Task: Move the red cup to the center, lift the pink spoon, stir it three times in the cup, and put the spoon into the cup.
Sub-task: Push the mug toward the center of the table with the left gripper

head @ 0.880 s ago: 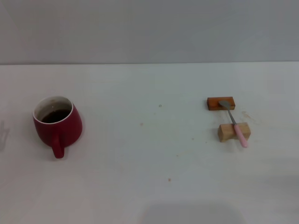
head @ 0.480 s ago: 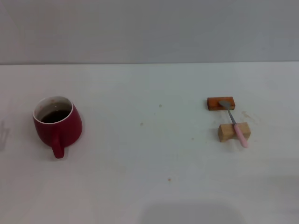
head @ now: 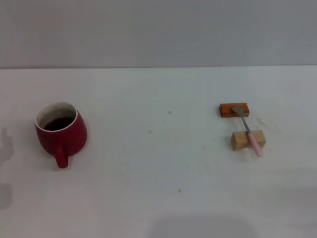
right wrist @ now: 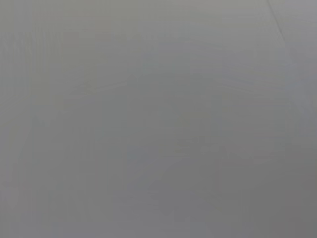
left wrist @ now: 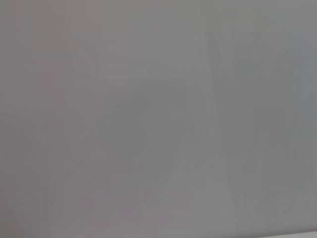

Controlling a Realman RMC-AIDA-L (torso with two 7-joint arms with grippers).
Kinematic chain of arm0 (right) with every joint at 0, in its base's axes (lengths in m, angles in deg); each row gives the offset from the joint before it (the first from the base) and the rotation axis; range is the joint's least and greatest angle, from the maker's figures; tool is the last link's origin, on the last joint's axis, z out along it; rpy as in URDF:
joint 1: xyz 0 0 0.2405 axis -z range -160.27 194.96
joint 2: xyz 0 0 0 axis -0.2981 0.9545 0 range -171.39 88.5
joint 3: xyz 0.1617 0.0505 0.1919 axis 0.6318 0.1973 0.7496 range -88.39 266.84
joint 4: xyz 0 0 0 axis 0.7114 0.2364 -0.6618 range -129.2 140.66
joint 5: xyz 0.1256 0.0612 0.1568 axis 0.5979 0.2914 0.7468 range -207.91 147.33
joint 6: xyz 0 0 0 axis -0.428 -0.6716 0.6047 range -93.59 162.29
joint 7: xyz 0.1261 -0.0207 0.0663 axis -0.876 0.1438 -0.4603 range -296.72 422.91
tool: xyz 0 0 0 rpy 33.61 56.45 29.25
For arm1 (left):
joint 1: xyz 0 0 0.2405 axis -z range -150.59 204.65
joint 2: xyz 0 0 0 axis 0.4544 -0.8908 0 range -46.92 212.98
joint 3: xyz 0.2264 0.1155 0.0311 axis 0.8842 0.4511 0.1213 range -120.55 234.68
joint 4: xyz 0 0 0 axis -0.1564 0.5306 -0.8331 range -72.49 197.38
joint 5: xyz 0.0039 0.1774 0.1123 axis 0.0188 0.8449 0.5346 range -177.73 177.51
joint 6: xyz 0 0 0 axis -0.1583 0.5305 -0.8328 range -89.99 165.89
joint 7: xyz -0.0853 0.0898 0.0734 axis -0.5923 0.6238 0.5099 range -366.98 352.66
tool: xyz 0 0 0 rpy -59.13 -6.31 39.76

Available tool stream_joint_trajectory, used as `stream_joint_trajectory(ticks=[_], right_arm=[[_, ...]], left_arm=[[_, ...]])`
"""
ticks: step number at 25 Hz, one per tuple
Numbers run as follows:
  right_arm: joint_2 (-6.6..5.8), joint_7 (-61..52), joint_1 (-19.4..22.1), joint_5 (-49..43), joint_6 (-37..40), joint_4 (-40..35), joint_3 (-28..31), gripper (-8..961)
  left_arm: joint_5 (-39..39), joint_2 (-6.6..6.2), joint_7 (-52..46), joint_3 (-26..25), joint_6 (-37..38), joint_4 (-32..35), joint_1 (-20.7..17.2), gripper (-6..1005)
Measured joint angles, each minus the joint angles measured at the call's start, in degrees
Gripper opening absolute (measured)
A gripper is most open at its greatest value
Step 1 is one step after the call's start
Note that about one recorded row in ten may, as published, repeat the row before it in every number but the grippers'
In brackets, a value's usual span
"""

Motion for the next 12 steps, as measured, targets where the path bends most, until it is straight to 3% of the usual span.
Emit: stream_joint_trajectory(ticks=[6,12], right_arm=[[0.04,0.0,0.1,0.0,0.14,-0.01,0.0,742],[0.08,0.0,0.28,0.0,0.29,0.07,-0.03,742]], left_arm=[[0.03,-0.09,1.6,2.29,-0.31,0.35,1.21,346],[0.08,-0.12,10.1,6.42,-2.14,0.48,2.49,218]])
